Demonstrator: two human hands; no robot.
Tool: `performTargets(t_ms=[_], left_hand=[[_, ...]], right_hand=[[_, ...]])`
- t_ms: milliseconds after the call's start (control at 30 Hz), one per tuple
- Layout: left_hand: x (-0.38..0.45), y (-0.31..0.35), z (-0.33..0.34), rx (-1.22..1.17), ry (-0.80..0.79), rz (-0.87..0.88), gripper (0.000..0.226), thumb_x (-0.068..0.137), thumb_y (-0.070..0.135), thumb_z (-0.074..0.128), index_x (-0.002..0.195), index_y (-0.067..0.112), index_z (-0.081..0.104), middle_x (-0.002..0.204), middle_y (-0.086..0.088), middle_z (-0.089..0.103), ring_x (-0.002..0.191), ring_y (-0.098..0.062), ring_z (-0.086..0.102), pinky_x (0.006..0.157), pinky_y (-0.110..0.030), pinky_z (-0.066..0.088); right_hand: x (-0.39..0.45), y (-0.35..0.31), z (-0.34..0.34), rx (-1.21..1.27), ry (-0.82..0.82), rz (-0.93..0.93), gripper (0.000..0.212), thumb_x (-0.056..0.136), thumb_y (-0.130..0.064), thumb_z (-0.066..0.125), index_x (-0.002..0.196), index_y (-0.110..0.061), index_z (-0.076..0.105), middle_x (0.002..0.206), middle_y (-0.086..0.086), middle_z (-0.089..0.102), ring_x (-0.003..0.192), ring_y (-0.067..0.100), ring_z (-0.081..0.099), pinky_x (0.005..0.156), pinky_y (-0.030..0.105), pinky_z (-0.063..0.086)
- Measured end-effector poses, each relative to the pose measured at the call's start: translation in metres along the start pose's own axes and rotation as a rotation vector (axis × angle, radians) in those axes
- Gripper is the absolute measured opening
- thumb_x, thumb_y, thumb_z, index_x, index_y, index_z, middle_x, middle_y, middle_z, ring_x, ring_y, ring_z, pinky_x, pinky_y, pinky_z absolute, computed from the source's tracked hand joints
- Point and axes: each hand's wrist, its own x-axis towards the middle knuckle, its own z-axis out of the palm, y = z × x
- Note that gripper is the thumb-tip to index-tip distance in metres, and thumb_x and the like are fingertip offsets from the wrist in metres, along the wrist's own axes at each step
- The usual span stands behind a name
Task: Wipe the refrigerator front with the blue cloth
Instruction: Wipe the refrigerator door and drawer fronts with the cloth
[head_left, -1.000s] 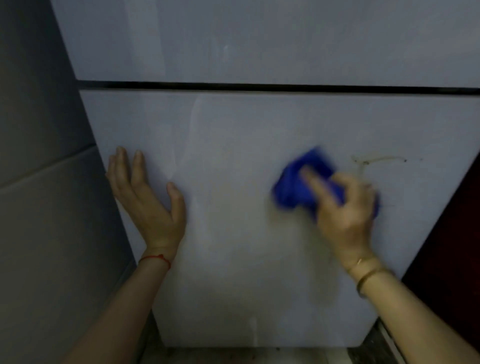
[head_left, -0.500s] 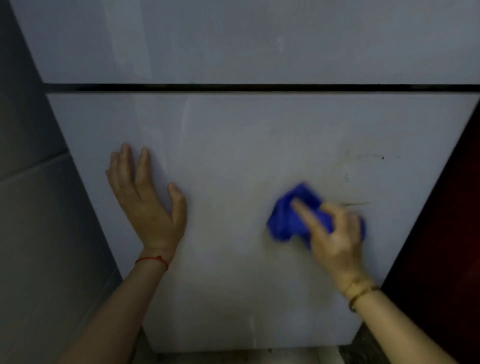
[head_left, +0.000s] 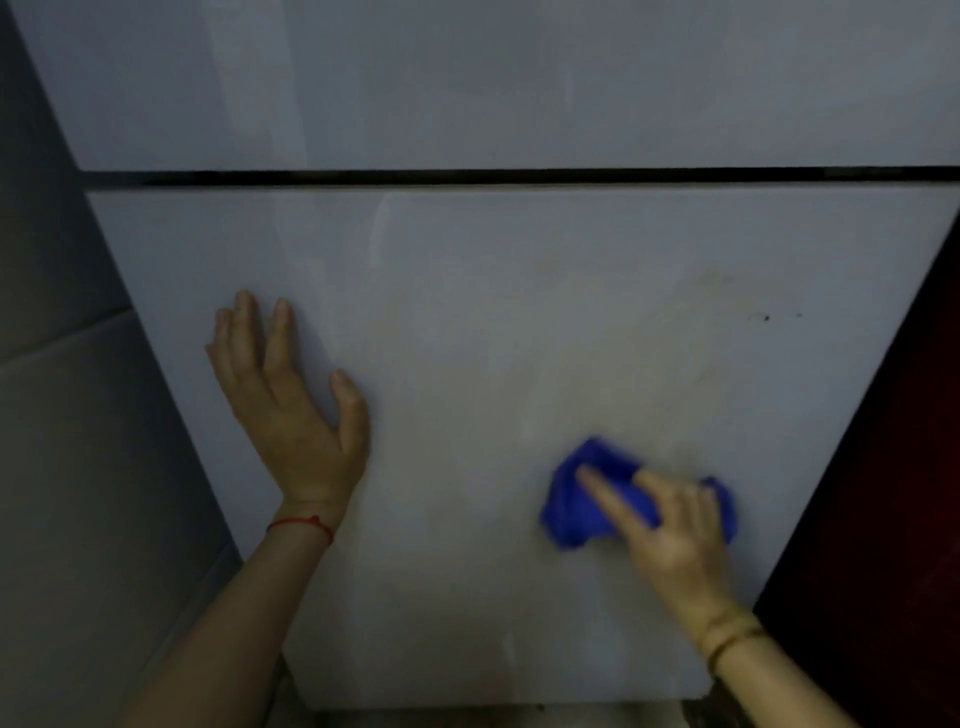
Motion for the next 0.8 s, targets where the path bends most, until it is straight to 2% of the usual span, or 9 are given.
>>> performTargets(t_ms=[167,233,333,400,500,567,633,733,800], left_hand=[[0.0,0.003,0.001,0.006,0.006,-0.006,0.057,0.09,0.014,0.051,0.141,-0.007,0.039,0.153,-0.021,0.026,0.147,-0.036,0.021,0.121,-0.058,0.016],[0.0,0.001,0.001,0.01,-0.001,0.0,0.058,0.09,0.015,0.052,0.143,-0.004,0.037,0.153,-0.021,0.025,0.146,-0.038,0.021,0.122,-0.058,0.016],[0.0,-0.002,0.0,0.011,-0.007,0.017,0.06,0.089,0.016,0.052,0.144,-0.001,0.036,0.154,-0.021,0.025,0.146,-0.04,0.022,0.121,-0.059,0.016],[0.001,-0.002,0.0,-0.012,-0.006,0.02,0.06,0.089,0.016,0.052,0.144,-0.001,0.036,0.154,-0.02,0.024,0.147,-0.039,0.021,0.119,-0.061,0.018],[0.001,0.0,-0.001,-0.011,-0.004,0.011,0.06,0.088,0.015,0.052,0.144,-0.001,0.036,0.154,-0.019,0.024,0.147,-0.036,0.02,0.12,-0.061,0.017],[0.0,0.0,-0.001,0.01,-0.001,0.012,0.06,0.088,0.015,0.052,0.144,-0.002,0.036,0.154,-0.018,0.024,0.147,-0.037,0.021,0.121,-0.059,0.016],[0.001,0.001,0.0,0.007,-0.005,0.015,0.06,0.089,0.014,0.052,0.144,-0.003,0.036,0.154,-0.018,0.023,0.147,-0.038,0.021,0.121,-0.059,0.016],[0.001,0.001,0.001,0.0,-0.006,0.02,0.06,0.089,0.015,0.051,0.144,-0.002,0.036,0.154,-0.018,0.023,0.146,-0.041,0.021,0.12,-0.061,0.017],[0.0,-0.001,0.0,-0.006,-0.011,0.017,0.061,0.088,0.016,0.051,0.144,-0.002,0.036,0.154,-0.021,0.024,0.146,-0.041,0.021,0.12,-0.061,0.017]], right_hand=[[0.12,0.042,-0.012,0.175,0.384,0.538,0.046,0.094,-0.006,0.048,0.138,-0.021,0.048,0.104,0.02,0.047,0.094,0.032,0.048,0.088,0.044,0.043],[0.12,0.018,-0.006,0.146,0.351,0.418,0.052,0.091,-0.002,0.056,0.138,-0.022,0.048,0.105,0.014,0.047,0.092,0.031,0.049,0.086,0.041,0.042],[0.048,-0.03,0.01,0.086,0.07,0.057,0.067,0.092,0.0,0.052,0.147,-0.032,0.031,0.105,0.008,0.047,0.08,0.027,0.048,0.077,0.041,0.04],[0.007,-0.027,0.01,0.055,-0.036,0.047,0.075,0.09,-0.004,0.047,0.15,-0.037,0.018,0.107,0.008,0.043,0.082,0.026,0.046,0.078,0.042,0.039],[0.02,0.004,-0.006,0.152,0.044,0.365,0.072,0.085,-0.008,0.045,0.147,-0.039,0.025,0.108,0.009,0.04,0.092,0.029,0.046,0.088,0.04,0.037],[0.074,0.03,-0.015,0.286,0.284,0.671,0.056,0.088,-0.008,0.043,0.141,-0.027,0.041,0.107,0.013,0.04,0.098,0.03,0.046,0.094,0.038,0.039],[0.129,0.046,-0.014,0.274,0.475,0.813,0.046,0.091,-0.006,0.048,0.136,-0.016,0.05,0.105,0.018,0.045,0.099,0.029,0.049,0.094,0.037,0.042],[0.152,0.004,-0.008,0.291,0.359,0.605,0.034,0.097,-0.017,0.051,0.13,-0.014,0.057,0.104,0.01,0.052,0.095,0.02,0.049,0.09,0.026,0.041],[0.12,-0.042,0.0,0.236,0.177,0.226,0.036,0.101,-0.014,0.045,0.135,-0.021,0.05,0.106,0.006,0.049,0.087,0.022,0.05,0.081,0.034,0.043]])
